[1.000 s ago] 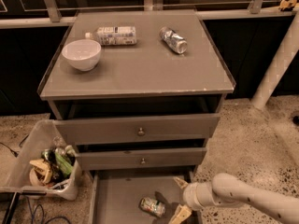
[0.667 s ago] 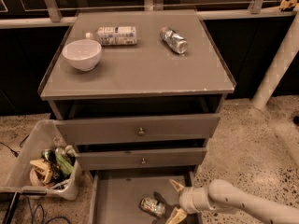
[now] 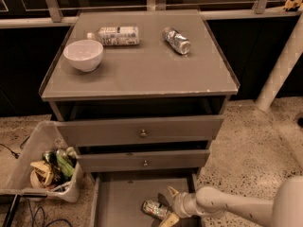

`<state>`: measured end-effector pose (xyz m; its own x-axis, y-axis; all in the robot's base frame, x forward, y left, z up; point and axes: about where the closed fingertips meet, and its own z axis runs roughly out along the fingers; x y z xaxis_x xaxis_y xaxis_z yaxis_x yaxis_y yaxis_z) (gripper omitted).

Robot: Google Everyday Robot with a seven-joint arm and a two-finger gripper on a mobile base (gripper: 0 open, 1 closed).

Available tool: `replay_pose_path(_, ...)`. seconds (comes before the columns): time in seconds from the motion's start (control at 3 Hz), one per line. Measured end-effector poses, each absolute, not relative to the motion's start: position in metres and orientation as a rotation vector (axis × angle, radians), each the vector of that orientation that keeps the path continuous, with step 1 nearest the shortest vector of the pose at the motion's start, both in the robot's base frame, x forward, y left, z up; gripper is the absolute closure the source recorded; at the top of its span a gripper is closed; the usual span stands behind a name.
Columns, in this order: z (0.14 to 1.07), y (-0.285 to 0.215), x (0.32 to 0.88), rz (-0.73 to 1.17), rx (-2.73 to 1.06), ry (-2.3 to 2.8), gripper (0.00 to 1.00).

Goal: Pick 7up can from bottom drawer and place on counter

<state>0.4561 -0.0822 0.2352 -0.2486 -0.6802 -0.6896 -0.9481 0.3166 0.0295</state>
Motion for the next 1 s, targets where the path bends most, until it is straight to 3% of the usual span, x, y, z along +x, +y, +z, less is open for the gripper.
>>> replay_pose_path(1.0, 0.177, -0.065, 0.479, 0.601, -1.225, 2.183, 0.0)
